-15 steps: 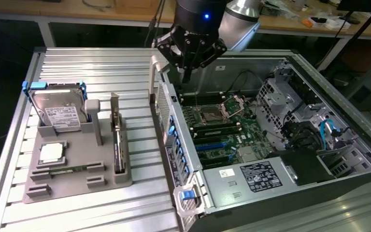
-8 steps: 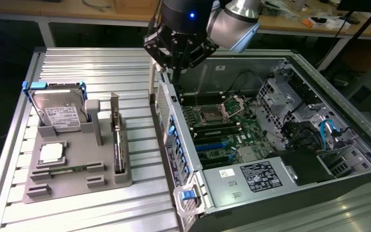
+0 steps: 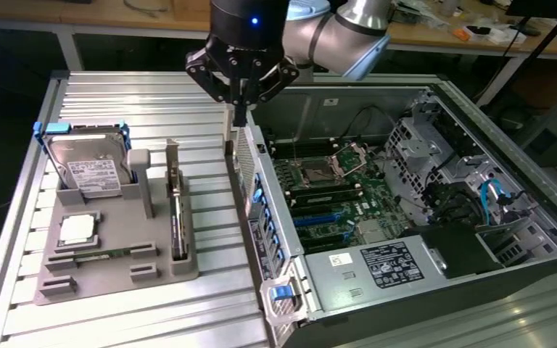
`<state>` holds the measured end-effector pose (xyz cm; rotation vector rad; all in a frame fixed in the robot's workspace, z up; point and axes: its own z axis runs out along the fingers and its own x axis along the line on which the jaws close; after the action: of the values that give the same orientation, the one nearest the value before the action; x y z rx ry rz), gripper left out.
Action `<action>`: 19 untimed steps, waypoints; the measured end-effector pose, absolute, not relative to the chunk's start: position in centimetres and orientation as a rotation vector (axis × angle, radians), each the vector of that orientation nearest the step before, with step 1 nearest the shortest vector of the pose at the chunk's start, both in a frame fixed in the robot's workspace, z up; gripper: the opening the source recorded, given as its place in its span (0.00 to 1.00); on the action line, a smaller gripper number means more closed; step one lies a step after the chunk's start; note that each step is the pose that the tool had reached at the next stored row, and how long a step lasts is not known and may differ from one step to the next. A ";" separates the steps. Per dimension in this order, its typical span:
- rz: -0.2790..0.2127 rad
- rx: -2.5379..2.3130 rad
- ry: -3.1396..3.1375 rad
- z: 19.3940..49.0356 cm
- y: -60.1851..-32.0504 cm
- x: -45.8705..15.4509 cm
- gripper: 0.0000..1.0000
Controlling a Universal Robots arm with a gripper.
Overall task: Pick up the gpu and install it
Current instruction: 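Reach for the gpu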
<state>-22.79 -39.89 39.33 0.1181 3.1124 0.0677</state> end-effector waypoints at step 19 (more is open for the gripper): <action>0.068 0.118 3.112 39.3 -39.9 -29.6 0.11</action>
<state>-29.62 -39.89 39.32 0.1180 3.1123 0.0678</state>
